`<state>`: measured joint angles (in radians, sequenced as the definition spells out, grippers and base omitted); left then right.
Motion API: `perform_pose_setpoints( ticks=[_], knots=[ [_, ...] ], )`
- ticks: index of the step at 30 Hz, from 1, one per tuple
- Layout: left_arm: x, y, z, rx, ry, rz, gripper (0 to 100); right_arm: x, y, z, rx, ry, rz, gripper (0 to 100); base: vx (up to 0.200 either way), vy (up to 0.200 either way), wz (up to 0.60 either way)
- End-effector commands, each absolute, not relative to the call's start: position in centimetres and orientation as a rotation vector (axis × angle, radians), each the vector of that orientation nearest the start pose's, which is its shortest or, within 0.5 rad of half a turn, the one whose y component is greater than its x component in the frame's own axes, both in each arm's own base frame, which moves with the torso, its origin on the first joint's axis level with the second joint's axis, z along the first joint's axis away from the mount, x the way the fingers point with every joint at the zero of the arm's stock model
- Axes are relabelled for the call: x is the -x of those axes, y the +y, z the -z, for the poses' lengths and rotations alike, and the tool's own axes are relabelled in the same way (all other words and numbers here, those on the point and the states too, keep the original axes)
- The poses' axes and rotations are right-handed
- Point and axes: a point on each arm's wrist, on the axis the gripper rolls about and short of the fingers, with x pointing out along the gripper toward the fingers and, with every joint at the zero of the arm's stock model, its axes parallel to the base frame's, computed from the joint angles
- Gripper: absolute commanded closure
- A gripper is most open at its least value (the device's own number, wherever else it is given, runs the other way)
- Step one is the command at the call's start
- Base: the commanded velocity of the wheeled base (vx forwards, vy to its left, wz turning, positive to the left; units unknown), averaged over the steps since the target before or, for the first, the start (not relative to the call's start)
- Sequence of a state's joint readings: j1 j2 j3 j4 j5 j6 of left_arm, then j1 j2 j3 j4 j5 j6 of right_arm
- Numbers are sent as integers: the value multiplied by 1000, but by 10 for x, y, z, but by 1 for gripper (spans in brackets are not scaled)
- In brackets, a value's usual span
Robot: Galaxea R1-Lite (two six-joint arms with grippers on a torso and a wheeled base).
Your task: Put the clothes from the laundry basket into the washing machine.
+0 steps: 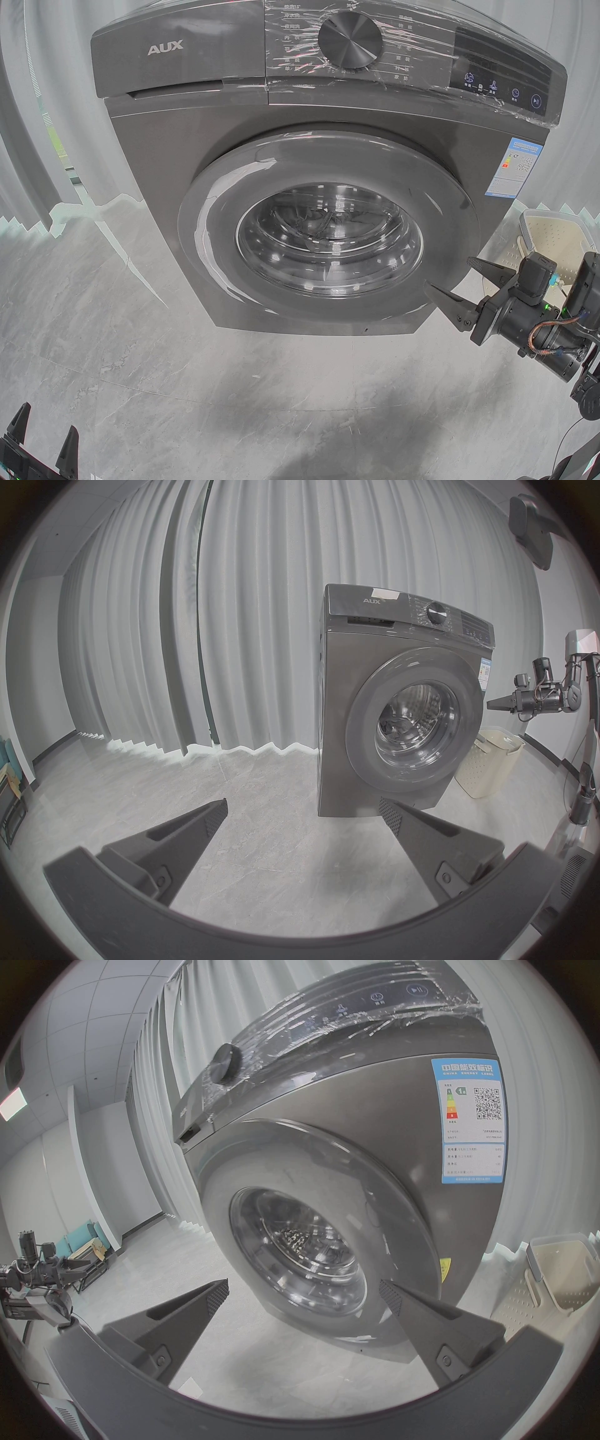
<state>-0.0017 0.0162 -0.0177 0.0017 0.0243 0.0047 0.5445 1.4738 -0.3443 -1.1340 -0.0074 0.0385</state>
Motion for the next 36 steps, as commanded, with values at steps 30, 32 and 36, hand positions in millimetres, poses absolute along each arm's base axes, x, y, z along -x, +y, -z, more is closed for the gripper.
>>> perform_pose_setpoints(
  ticks=[30, 32, 36],
  knots=[
    [23, 1, -76, 5, 1, -23, 0, -135, 86, -166, -41, -50, -559, 0, 33, 0, 0],
    [23, 1, -76, 3, 1, -23, 0, -113, 69, -161, -44, -68, -536, 0, 0, 0, 0],
    [23, 1, -76, 5, 1, -23, 0, -84, 35, -157, -67, -94, -367, 0, 0, 0, 0]
  ],
)
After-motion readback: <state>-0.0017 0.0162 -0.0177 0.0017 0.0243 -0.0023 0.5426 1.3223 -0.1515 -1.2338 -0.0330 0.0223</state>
